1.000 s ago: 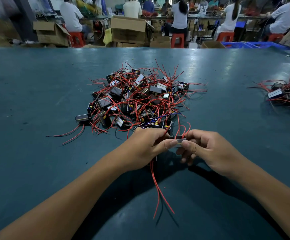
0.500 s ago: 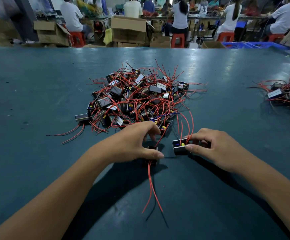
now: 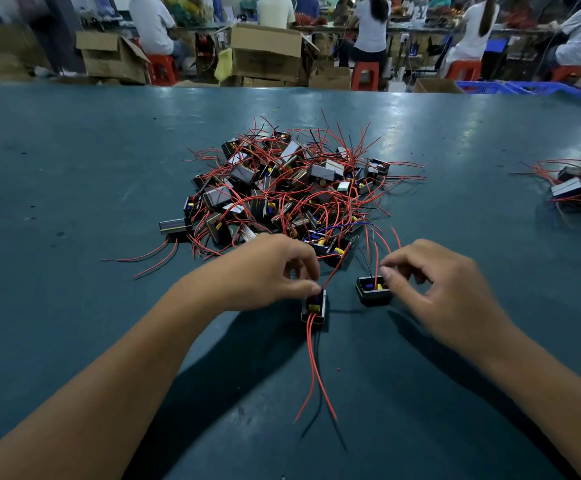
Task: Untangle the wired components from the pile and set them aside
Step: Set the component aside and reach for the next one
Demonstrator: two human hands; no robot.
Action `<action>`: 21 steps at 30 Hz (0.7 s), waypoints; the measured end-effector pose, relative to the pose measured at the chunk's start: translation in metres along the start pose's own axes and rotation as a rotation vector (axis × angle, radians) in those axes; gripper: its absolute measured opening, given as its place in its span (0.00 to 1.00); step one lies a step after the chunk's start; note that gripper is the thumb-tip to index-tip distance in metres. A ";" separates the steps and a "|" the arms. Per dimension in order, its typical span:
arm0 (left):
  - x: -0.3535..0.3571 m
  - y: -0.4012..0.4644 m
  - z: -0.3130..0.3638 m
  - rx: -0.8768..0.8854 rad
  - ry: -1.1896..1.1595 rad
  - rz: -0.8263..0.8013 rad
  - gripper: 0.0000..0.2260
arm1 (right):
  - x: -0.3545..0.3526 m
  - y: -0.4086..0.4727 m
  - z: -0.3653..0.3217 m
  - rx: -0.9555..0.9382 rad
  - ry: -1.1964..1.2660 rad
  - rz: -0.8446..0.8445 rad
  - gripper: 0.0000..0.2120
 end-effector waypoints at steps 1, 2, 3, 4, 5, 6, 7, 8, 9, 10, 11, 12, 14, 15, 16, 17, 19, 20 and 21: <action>0.003 0.001 0.002 0.002 0.018 -0.003 0.04 | 0.005 -0.001 -0.004 -0.020 0.006 -0.021 0.05; 0.006 0.003 0.003 0.000 0.009 0.002 0.03 | 0.010 -0.002 -0.008 -0.034 0.011 -0.040 0.05; 0.009 0.003 0.005 0.001 -0.010 0.012 0.03 | 0.014 -0.003 -0.011 -0.043 0.015 -0.053 0.06; 0.011 0.004 0.009 0.013 -0.028 0.023 0.03 | 0.017 -0.003 -0.013 -0.046 0.014 -0.063 0.07; 0.014 0.005 0.013 0.037 -0.045 0.028 0.03 | 0.020 -0.004 -0.014 -0.045 0.009 -0.077 0.08; 0.017 0.006 0.019 0.065 -0.056 0.027 0.03 | 0.023 -0.003 -0.015 -0.041 0.005 -0.097 0.09; 0.020 0.007 0.023 0.086 -0.057 0.027 0.03 | 0.026 -0.003 -0.016 -0.037 0.004 -0.124 0.10; 0.022 0.007 0.026 0.103 -0.053 0.033 0.03 | 0.028 -0.003 -0.017 -0.036 0.006 -0.145 0.10; 0.023 0.007 0.028 0.116 -0.050 0.042 0.04 | 0.029 -0.003 -0.019 -0.036 0.016 -0.151 0.09; 0.025 0.008 0.030 0.127 -0.051 0.049 0.04 | 0.028 -0.003 -0.018 -0.027 0.036 -0.141 0.08; 0.026 0.008 0.031 0.134 -0.052 0.051 0.04 | 0.027 -0.002 -0.017 -0.005 0.071 -0.119 0.07; 0.026 0.008 0.032 0.137 -0.054 0.054 0.04 | 0.025 -0.002 -0.014 0.029 0.120 -0.095 0.05; 0.026 0.008 0.033 0.139 -0.064 0.070 0.05 | 0.024 -0.003 -0.004 0.125 0.231 -0.061 0.06; 0.025 0.008 0.033 0.140 -0.071 0.079 0.06 | 0.023 -0.005 0.001 0.171 0.272 -0.057 0.06; 0.025 0.008 0.033 0.139 -0.079 0.087 0.07 | 0.024 -0.005 0.005 0.199 0.298 -0.063 0.06; 0.024 0.008 0.033 0.139 -0.088 0.091 0.08 | 0.024 -0.006 0.006 0.208 0.310 -0.078 0.06; 0.023 0.008 0.031 0.126 -0.109 0.088 0.08 | 0.026 -0.006 0.005 0.202 0.322 -0.111 0.06; 0.023 0.008 0.029 0.116 -0.113 0.088 0.08 | 0.026 -0.007 0.005 0.201 0.339 -0.117 0.06; 0.023 0.009 0.027 0.108 -0.110 0.092 0.07 | 0.026 -0.007 0.004 0.199 0.363 -0.119 0.07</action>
Point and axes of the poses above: each hand's wrist, its own y-axis towards the middle knuckle, its own x-axis out of the palm, z = x × y, the point moved 9 cm from there along y, towards the middle knuckle, and after that the axes turned 12 degrees about y, right-handed, at the moved point
